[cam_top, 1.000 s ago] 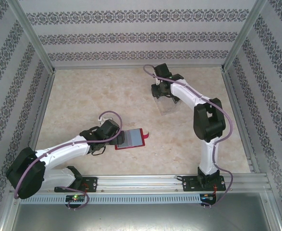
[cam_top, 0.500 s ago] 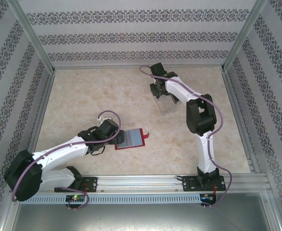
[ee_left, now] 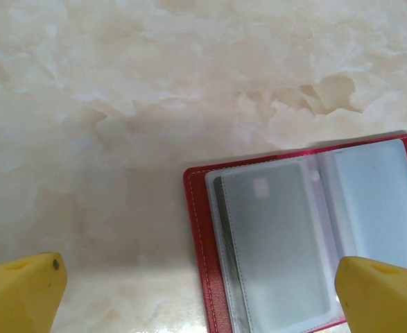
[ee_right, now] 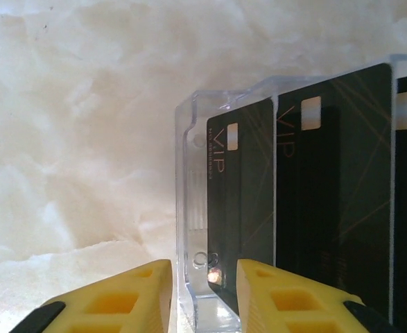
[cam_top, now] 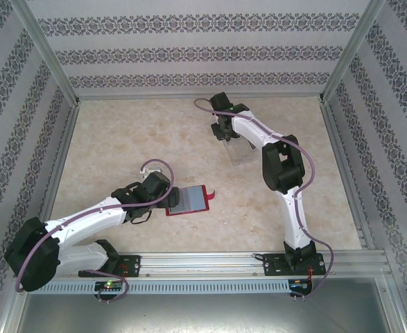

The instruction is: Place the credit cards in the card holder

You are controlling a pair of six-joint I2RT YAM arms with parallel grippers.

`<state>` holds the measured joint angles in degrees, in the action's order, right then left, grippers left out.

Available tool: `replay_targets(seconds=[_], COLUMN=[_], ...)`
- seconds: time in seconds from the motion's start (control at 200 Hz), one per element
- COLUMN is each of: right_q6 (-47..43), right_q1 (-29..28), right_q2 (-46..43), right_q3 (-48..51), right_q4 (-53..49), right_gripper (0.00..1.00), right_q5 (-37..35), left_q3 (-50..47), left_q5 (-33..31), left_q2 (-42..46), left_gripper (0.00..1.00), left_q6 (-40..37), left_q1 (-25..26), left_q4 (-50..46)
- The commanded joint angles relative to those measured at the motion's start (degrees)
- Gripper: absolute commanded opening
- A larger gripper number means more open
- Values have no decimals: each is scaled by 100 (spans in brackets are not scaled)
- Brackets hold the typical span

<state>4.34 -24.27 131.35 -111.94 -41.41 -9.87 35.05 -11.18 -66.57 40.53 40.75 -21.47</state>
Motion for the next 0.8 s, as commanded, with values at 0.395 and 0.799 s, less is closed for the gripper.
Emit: replay_targets(seconds=[0.395,0.799], right_q6=[-207,-219], right_q1=[-79,-108], right_q2=[-205,-139], right_q3=[-207,-229], right_q4=[-50,12], right_gripper=[33,34], right_q5=[-591,-699], left_q3=[-52,-45], left_q5=[-55,-34], left_q2=[41,-17], left_gripper=[100,100], left_q6=[-23,-35], left_q1=[-76,-76], left_q4=[-8,25])
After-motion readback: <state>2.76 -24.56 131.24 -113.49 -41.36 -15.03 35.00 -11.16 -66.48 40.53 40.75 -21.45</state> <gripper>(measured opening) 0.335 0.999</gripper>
